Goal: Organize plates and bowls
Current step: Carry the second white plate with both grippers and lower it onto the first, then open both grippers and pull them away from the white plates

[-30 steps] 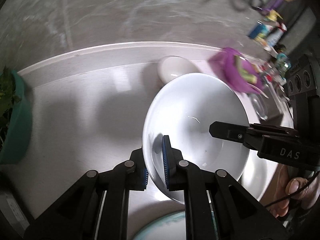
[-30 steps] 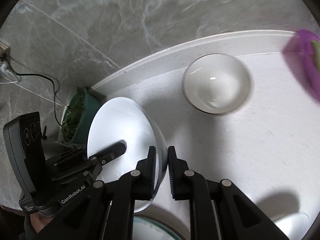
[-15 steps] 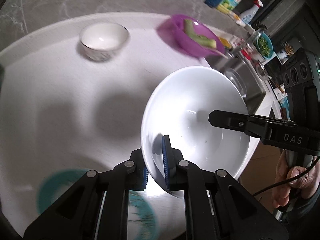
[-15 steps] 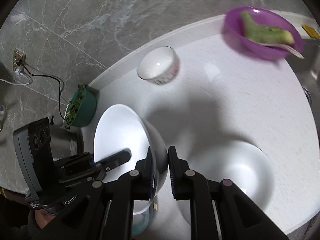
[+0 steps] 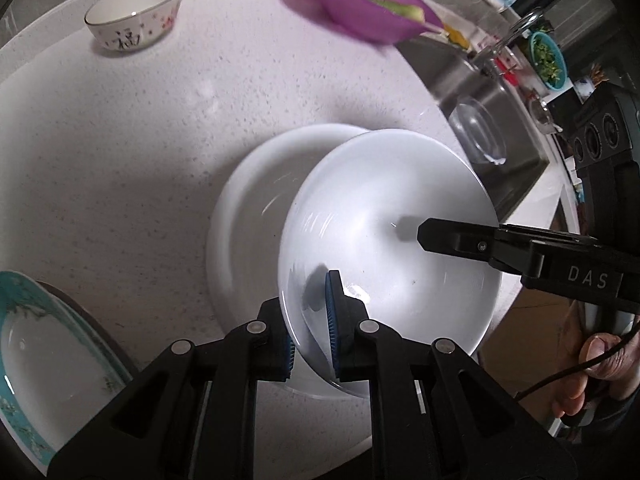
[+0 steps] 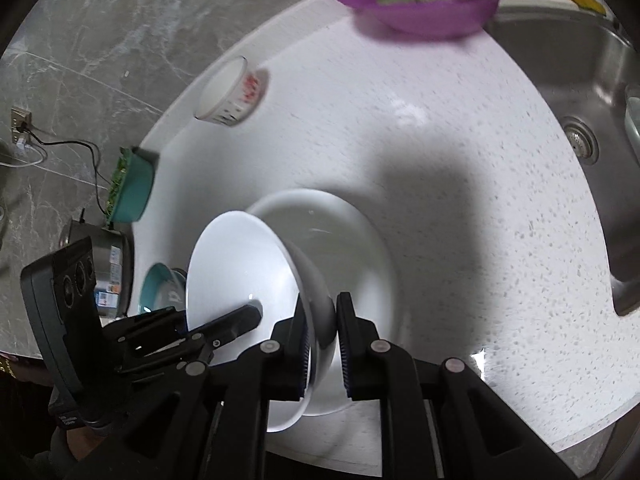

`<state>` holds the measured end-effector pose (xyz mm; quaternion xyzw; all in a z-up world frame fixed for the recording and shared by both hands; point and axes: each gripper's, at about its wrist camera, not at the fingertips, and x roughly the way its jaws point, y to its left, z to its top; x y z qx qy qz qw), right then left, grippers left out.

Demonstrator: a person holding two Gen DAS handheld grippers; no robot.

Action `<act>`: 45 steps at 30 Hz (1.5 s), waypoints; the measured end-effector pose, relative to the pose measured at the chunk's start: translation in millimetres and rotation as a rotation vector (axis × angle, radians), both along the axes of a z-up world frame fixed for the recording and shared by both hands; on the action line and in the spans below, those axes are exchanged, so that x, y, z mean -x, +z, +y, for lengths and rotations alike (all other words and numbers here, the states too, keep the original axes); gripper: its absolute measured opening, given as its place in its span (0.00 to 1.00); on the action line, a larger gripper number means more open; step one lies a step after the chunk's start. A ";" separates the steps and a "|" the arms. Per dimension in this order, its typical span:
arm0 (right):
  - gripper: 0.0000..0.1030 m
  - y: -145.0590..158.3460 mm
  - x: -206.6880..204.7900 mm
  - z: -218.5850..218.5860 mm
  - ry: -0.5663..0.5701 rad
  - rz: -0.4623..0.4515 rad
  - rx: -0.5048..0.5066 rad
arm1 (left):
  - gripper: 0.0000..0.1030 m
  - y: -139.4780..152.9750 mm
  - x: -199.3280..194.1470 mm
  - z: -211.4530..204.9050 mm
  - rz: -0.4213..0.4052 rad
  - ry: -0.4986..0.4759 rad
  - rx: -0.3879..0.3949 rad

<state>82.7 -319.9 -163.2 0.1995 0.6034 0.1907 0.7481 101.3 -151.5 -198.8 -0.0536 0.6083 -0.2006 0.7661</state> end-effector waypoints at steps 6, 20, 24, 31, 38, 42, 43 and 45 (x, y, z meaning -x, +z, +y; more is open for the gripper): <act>0.15 -13.2 -6.9 0.2 0.034 0.019 0.011 | 0.11 -17.8 -15.7 -7.5 0.008 0.024 -0.016; 0.15 -13.7 -8.1 30.7 0.163 -0.063 0.235 | 0.15 -17.3 -31.6 -18.3 -0.028 -0.010 -0.102; 0.15 -13.4 -8.6 34.7 0.173 -0.070 0.271 | 0.30 -16.8 -28.9 -24.8 -0.050 -0.041 -0.125; 0.14 -14.0 -7.3 40.9 0.186 -0.070 0.295 | 0.43 -17.6 -27.0 -26.7 -0.071 -0.053 -0.098; 0.12 -13.5 -5.0 34.5 0.159 -0.048 0.262 | 0.53 -13.7 -27.2 -16.6 -0.068 -0.030 -0.015; 0.17 -9.4 -3.8 33.7 0.148 -0.053 0.258 | 0.55 -7.7 -26.5 -9.9 -0.075 -0.012 0.016; 0.18 -7.6 -3.8 33.5 0.144 -0.057 0.256 | 0.56 -5.3 -26.6 -7.6 -0.079 -0.006 0.022; 0.24 -2.6 -4.0 31.1 0.138 -0.064 0.254 | 0.61 -0.4 -26.6 -3.3 -0.084 0.001 0.034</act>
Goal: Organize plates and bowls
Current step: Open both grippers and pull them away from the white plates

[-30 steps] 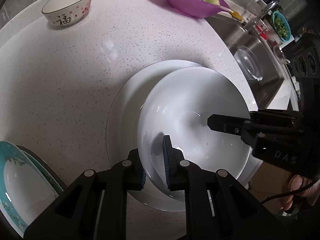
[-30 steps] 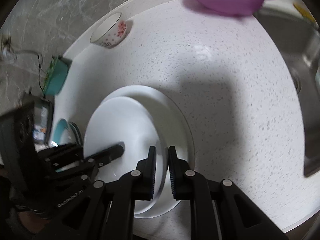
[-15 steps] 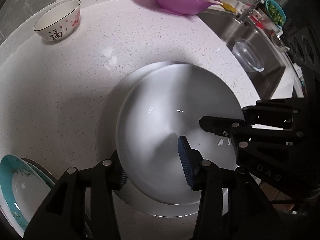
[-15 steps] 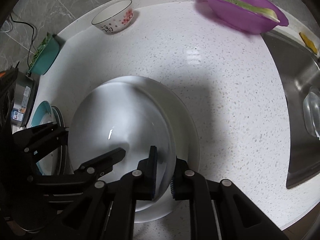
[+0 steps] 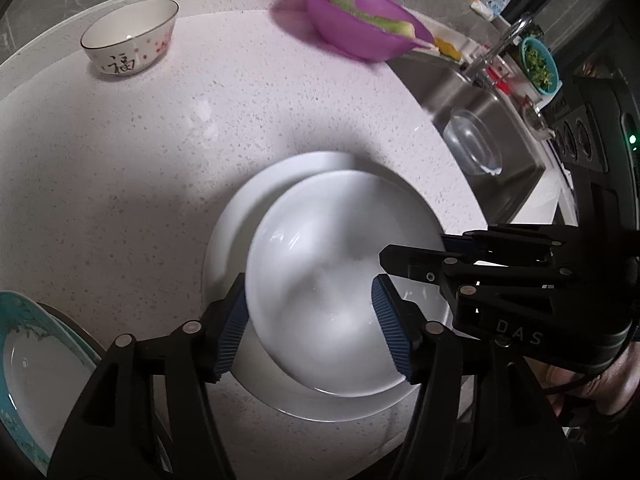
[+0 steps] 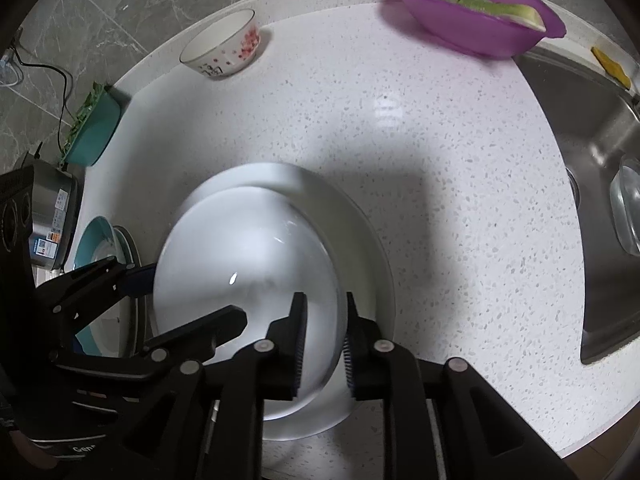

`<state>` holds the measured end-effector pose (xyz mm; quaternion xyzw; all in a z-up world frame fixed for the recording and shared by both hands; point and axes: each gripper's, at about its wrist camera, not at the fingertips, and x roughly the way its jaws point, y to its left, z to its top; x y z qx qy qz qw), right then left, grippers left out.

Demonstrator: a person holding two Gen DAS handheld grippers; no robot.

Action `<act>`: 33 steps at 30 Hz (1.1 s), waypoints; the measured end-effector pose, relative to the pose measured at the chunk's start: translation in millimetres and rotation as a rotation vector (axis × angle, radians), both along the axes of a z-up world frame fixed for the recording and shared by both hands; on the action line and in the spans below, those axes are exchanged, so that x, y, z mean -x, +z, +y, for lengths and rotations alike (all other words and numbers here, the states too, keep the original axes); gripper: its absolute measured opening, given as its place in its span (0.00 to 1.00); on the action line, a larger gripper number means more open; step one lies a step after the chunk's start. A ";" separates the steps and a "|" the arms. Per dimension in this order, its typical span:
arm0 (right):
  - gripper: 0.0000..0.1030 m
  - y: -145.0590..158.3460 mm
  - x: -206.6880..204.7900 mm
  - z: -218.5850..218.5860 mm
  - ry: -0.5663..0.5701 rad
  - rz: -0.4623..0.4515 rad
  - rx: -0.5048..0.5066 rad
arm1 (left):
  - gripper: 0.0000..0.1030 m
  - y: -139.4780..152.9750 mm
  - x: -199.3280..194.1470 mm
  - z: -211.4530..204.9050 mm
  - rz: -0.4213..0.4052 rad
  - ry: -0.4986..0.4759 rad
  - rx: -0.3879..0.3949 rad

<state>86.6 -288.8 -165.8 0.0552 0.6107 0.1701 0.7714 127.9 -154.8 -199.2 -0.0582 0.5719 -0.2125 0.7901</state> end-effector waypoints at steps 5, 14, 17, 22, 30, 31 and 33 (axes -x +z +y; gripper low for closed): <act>0.42 9.8 -0.7 -2.0 -0.009 -0.020 -0.006 | 0.70 9.2 0.6 13.3 0.004 0.023 0.034; 0.63 27.4 2.9 -6.5 -0.022 -0.033 -0.028 | 0.79 35.9 5.0 27.2 -0.003 0.027 0.098; 0.79 50.9 2.2 -15.5 -0.039 -0.083 -0.065 | 0.87 57.9 -1.8 44.8 -0.006 0.027 0.153; 1.00 91.3 -23.7 -36.5 -0.075 -0.162 -0.296 | 0.99 102.7 -42.2 103.6 -0.091 0.084 0.190; 1.00 132.6 -106.4 -17.2 -0.095 -0.237 -0.352 | 0.99 122.6 -154.3 192.5 -0.170 0.165 0.075; 1.00 133.0 -122.5 -8.1 -0.093 -0.233 -0.344 | 0.99 118.9 -167.0 196.4 -0.172 0.167 0.046; 1.00 128.1 -149.2 7.3 -0.096 -0.214 -0.314 | 0.99 103.9 -199.4 203.7 -0.148 0.172 0.002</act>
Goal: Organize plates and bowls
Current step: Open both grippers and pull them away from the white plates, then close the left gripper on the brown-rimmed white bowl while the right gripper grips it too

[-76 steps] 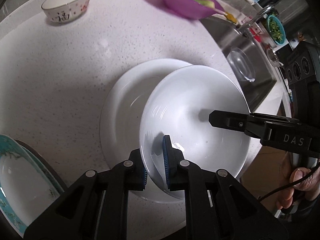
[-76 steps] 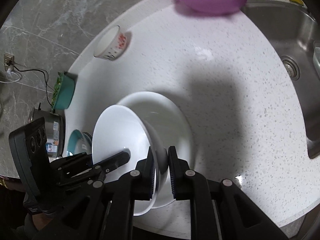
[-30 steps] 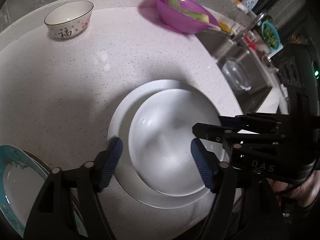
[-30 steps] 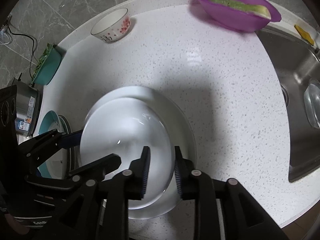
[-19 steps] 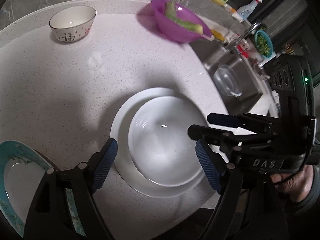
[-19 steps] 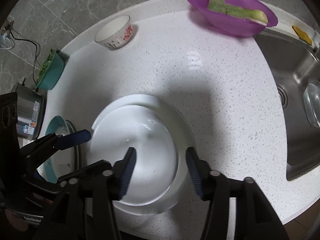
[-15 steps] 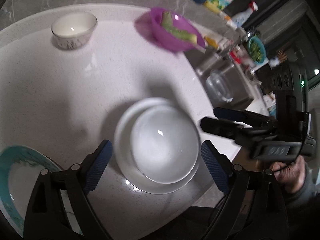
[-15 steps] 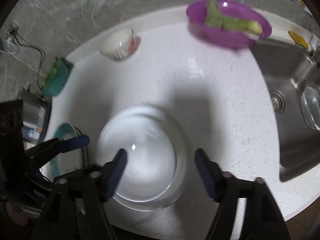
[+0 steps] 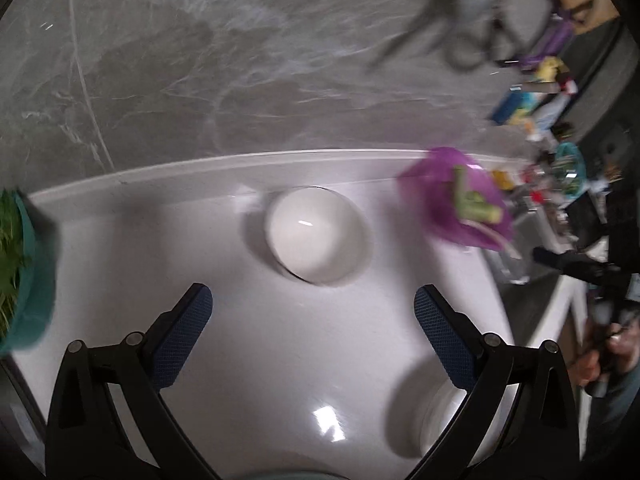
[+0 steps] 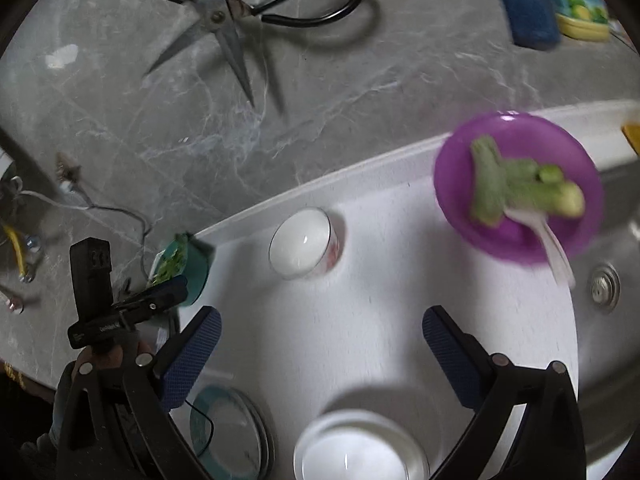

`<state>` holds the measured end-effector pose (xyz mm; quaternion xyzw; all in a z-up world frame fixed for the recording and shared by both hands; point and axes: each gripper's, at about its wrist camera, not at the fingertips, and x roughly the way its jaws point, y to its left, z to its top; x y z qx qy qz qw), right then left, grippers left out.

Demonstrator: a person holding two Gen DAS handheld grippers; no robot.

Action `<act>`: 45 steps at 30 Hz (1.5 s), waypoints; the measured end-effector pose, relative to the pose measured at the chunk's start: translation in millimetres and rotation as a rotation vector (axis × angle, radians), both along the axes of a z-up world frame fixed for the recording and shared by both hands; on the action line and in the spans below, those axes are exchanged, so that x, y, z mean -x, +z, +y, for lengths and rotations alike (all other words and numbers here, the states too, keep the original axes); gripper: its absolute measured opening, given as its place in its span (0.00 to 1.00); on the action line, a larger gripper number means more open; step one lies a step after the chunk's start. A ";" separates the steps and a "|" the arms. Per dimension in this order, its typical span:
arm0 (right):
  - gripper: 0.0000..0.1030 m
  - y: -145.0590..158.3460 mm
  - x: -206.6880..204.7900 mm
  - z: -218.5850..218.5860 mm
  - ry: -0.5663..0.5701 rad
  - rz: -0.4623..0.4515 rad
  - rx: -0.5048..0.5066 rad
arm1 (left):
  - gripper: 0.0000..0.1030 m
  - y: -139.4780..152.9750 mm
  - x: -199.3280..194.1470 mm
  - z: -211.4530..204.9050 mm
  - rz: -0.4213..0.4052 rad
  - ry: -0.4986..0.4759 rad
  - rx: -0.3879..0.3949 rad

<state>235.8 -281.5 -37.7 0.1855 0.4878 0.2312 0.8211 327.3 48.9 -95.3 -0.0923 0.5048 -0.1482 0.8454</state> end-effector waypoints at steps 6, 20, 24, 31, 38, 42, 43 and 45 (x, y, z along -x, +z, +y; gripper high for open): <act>0.92 -41.7 -64.1 57.0 0.041 0.106 0.031 | 0.98 -61.1 -63.6 -2.6 0.128 -0.016 -0.082; 0.78 -142.0 -125.0 109.3 0.029 0.283 0.129 | 0.60 -139.4 -103.7 5.0 0.198 0.023 -0.093; 0.59 -152.9 -130.7 113.8 0.044 0.299 0.137 | 0.52 -146.1 -107.6 -0.6 0.205 0.012 -0.072; 0.36 -161.9 -132.3 120.1 0.064 0.316 0.116 | 0.14 -147.2 -111.6 -29.8 0.201 -0.042 -0.077; 0.20 -159.1 -132.9 130.2 0.070 0.301 0.106 | 0.13 -146.8 -110.3 -37.8 0.199 -0.049 -0.096; 0.19 -156.9 -130.9 131.7 0.073 0.291 0.135 | 0.12 -145.4 -106.4 -37.7 0.207 -0.050 -0.092; 0.19 -156.1 -130.6 131.8 0.072 0.290 0.135 | 0.12 -143.9 -103.6 -35.6 0.208 -0.050 -0.089; 0.18 -152.4 -129.5 129.2 0.070 0.284 0.136 | 0.12 -139.2 -98.7 -35.6 0.204 -0.053 -0.091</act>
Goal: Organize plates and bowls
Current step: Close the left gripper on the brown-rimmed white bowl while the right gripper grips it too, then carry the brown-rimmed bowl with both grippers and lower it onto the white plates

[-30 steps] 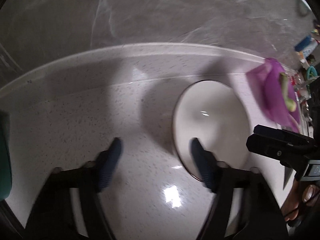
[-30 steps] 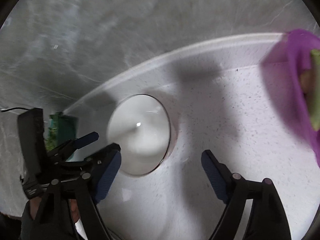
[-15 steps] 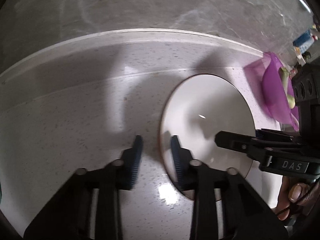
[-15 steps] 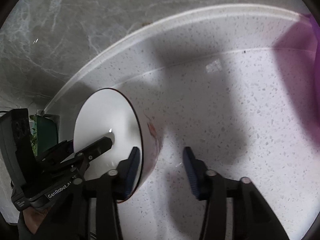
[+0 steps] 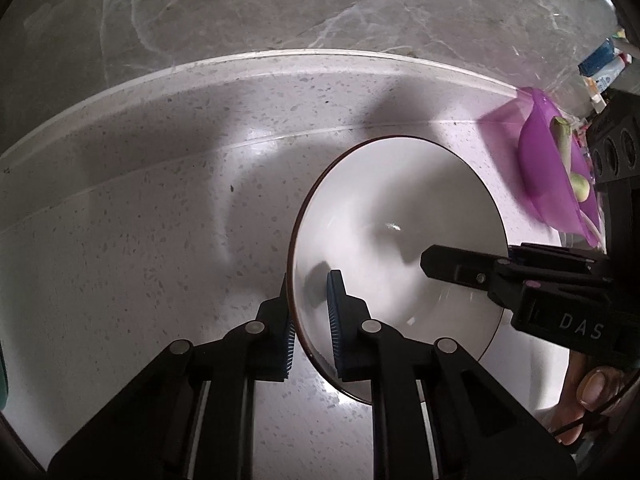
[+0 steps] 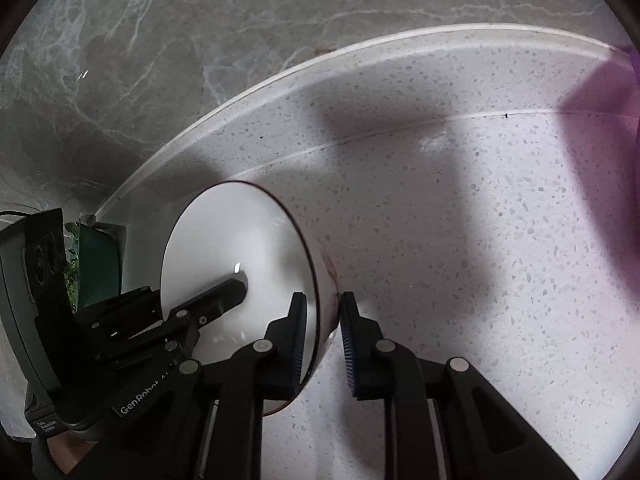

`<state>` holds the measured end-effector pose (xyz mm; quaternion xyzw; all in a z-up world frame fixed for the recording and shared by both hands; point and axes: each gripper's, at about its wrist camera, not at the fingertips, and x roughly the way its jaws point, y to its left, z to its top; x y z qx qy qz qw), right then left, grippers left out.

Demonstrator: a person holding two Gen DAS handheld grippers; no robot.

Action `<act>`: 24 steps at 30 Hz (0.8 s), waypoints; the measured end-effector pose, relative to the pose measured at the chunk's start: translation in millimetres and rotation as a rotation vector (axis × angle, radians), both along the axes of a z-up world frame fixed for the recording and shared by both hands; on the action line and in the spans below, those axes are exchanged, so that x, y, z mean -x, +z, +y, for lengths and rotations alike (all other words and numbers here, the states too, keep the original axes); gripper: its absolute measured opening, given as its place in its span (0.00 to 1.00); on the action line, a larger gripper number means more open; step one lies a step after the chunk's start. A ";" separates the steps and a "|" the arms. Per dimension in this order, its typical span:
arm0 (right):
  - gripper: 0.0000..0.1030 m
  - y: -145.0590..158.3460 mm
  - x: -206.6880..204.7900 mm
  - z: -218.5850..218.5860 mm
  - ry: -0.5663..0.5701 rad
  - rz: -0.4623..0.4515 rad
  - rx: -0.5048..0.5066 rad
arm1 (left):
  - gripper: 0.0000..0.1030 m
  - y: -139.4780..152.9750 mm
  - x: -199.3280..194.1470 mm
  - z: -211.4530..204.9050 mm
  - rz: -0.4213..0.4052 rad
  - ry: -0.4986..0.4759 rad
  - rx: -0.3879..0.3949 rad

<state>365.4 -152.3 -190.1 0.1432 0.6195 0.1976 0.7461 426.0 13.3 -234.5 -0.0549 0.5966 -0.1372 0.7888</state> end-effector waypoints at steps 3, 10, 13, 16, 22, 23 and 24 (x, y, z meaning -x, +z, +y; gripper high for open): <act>0.18 8.8 3.5 1.7 0.002 -0.011 0.004 | 0.12 11.1 7.1 -1.7 -0.011 -0.002 0.004; 0.18 36.5 28.1 -20.1 -0.017 -0.047 -0.014 | 0.12 44.3 32.7 -23.1 -0.039 -0.042 0.007; 0.18 50.2 45.6 -31.8 -0.027 -0.064 -0.017 | 0.12 58.1 49.6 -34.8 -0.046 -0.059 0.019; 0.18 62.6 63.8 -49.2 -0.034 -0.078 -0.015 | 0.12 73.6 71.1 -49.2 -0.060 -0.082 0.024; 0.18 86.9 111.8 -83.2 -0.067 -0.112 -0.023 | 0.12 99.9 120.5 -83.0 -0.072 -0.137 0.057; 0.18 89.8 119.5 -87.4 -0.073 -0.114 -0.027 | 0.12 103.6 129.3 -89.9 -0.075 -0.147 0.059; 0.18 92.9 127.3 -93.2 -0.080 -0.116 -0.032 | 0.13 106.9 136.7 -96.3 -0.078 -0.154 0.064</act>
